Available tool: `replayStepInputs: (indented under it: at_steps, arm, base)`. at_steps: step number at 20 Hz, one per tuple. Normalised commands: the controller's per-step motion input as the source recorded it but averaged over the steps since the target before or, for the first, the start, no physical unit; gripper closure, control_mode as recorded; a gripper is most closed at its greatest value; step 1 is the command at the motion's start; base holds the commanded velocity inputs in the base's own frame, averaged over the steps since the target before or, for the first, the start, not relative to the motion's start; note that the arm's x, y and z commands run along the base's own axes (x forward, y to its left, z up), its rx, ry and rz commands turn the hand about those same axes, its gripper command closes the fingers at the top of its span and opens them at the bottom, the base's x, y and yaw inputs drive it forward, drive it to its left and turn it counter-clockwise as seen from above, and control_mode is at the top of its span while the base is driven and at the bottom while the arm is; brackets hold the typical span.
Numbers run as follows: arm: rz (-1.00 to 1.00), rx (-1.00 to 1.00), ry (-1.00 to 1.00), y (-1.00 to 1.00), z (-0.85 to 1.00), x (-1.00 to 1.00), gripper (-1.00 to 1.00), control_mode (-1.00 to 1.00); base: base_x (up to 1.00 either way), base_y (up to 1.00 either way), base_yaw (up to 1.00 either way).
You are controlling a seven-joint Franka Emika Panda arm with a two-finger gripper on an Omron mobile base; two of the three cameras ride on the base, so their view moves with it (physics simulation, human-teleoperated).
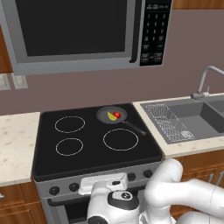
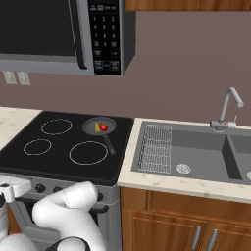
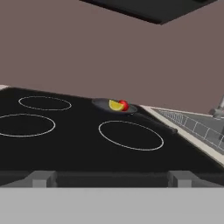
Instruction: Put the tomato and lemon wedge in the pan. Then turn on the rear right burner and set the heat to medium.
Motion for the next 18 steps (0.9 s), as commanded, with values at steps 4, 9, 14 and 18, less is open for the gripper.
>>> replayStepInputs:
  at_steps: [4, 9, 14, 18]
  arm:
    - [0.13, -0.01, -0.04, 0.00, -0.30, 0.00, -1.00, -1.00]
    - [0.17, 0.00, 0.00, 0.00, -0.34, 0.00, -1.00, -1.00]
    - [0.20, 0.02, 0.00, 0.00, 0.00, 0.05, -1.00, -1.00]
    - [0.18, 0.06, 0.00, 0.00, 0.00, 0.12, -1.00, -1.00]
  base:
    - [0.00, 0.00, 0.00]
    - [0.00, 0.00, 0.00]
    - [0.00, 0.00, 0.00]
    - [0.00, 0.00, 0.00]
